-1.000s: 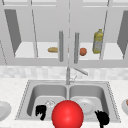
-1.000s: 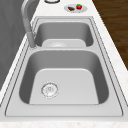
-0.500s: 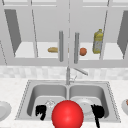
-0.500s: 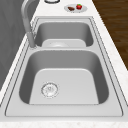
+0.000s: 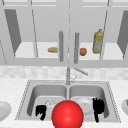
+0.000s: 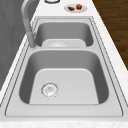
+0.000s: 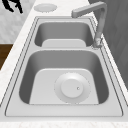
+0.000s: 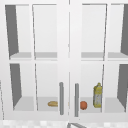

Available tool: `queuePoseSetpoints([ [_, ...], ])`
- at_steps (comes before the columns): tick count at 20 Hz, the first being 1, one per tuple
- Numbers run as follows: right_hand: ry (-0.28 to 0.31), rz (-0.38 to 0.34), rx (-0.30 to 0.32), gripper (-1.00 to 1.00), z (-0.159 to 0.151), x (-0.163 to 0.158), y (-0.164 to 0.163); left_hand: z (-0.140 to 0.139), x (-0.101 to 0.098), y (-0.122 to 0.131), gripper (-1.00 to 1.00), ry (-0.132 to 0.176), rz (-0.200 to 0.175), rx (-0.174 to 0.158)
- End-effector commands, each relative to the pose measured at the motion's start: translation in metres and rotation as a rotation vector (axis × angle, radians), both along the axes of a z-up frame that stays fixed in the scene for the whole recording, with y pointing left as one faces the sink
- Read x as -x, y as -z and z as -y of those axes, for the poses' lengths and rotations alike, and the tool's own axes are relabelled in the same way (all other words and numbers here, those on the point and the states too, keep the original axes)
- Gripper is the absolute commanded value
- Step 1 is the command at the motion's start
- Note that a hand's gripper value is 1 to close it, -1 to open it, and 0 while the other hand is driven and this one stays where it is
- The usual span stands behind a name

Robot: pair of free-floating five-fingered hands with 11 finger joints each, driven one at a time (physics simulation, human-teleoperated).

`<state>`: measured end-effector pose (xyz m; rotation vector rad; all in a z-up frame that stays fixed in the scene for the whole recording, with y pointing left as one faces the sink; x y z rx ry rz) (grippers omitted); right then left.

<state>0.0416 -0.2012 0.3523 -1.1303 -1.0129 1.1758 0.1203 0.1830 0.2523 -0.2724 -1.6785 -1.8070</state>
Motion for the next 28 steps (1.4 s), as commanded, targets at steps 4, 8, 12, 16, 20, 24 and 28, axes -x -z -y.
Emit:
queuePoseSetpoints([
  [4, 0.153, 0.106, -0.066, -1.00, 0.000, 0.000, -0.019, 0.000, 0.000, 0.000, 0.00, 0.000, 0.000, 0.000],
  [8, 0.216, 0.138, -0.085, -1.00, -0.002, 0.000, -0.026, 0.000, 0.000, 0.000, 0.00, 0.000, 0.000, 0.000],
  [12, 0.276, 0.162, -0.109, -1.00, -0.003, 0.000, -0.030, 0.000, 0.000, 0.000, 0.00, 0.000, 0.000, 0.000],
  [16, 0.324, 0.164, -0.143, -1.00, -0.006, 0.000, -0.030, 0.000, 0.000, 0.000, 0.00, 0.000, 0.000, 0.000],
  [20, 0.358, 0.155, -0.185, -1.00, -0.008, -0.007, -0.030, 0.000, 0.000, 0.000, 0.00, 0.000, 0.000, 0.000],
  [24, 0.364, 0.123, -0.226, -1.00, -0.013, -0.016, -0.027, 0.000, 0.000, 0.000, 0.00, 0.000, 0.000, 0.000],
  [28, 0.386, 0.133, -0.279, -1.00, -0.018, -0.023, -0.022, 0.000, 0.000, 0.000, 0.00, 0.000, 0.000, 0.000],
])
